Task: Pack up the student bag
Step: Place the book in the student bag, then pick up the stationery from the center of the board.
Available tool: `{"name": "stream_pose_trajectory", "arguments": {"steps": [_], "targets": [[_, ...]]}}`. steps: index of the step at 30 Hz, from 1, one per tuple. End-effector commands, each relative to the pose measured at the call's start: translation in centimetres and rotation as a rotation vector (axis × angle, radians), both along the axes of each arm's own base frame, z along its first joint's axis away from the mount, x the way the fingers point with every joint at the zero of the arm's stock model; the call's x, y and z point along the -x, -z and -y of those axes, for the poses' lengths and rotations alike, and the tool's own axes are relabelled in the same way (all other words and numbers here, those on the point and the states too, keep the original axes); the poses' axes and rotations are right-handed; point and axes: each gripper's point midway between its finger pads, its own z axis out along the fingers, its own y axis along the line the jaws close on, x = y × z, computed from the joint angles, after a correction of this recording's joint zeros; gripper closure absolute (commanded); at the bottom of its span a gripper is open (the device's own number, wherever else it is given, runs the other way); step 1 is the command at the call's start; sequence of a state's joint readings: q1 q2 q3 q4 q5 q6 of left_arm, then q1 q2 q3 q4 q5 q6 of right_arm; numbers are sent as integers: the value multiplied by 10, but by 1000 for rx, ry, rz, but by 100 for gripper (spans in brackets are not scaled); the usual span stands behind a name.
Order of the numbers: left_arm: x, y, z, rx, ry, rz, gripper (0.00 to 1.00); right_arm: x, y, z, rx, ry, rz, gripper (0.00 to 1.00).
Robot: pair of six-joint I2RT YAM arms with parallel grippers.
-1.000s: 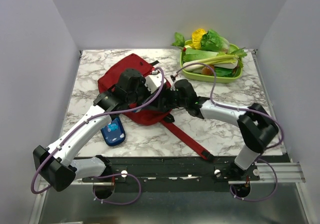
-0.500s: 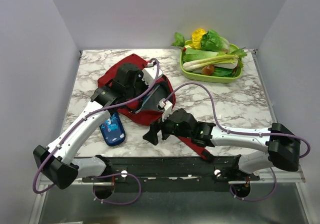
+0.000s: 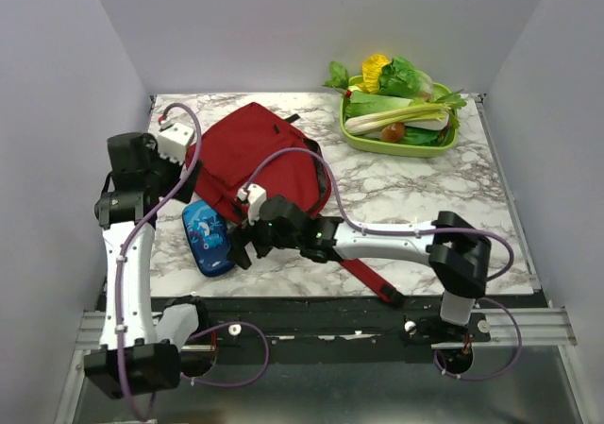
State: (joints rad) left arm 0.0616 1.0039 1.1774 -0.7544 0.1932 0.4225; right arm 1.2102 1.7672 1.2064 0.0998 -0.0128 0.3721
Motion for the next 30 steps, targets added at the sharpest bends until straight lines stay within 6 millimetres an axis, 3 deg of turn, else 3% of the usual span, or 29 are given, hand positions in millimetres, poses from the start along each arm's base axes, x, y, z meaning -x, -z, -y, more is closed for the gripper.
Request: {"name": "stream_pose_trajectory", "arguments": {"steps": [1, 2, 3, 4, 5, 6, 8, 11, 12, 18, 23, 30], "targets": [[38, 59, -52, 37, -12, -181, 1, -6, 19, -34, 78, -55, 3, 0], [41, 74, -61, 59, -1, -222, 1, -6, 24, -38, 96, -64, -7, 0], [45, 83, -70, 80, -17, -249, 1, -9, 14, -51, 72, -74, -2, 0], [55, 94, -87, 105, -65, -292, 1, -12, 36, -54, 121, -75, -30, 0], [59, 112, -92, 140, -67, -351, 1, -13, 44, -58, 136, -81, -46, 0], [62, 118, -94, 145, -39, -367, 1, -17, 35, -68, 118, -78, -50, 0], [78, 137, -91, 229, -32, -458, 1, -23, 60, -67, 163, -64, -99, 0], [90, 153, -76, 284, 11, -503, 1, -38, 69, -68, 153, -42, -176, 0], [92, 156, -71, 295, 23, -505, 1, -41, 80, -67, 164, -30, -207, 0], [97, 181, -61, 325, 61, -527, 1, -58, 90, -69, 193, 11, -269, 0], [98, 204, -53, 327, 116, -563, 1, -61, 105, -61, 216, 32, -342, 0], [88, 237, -41, 236, 169, -576, 1, -57, 112, -69, 193, 8, -428, 0]]}}
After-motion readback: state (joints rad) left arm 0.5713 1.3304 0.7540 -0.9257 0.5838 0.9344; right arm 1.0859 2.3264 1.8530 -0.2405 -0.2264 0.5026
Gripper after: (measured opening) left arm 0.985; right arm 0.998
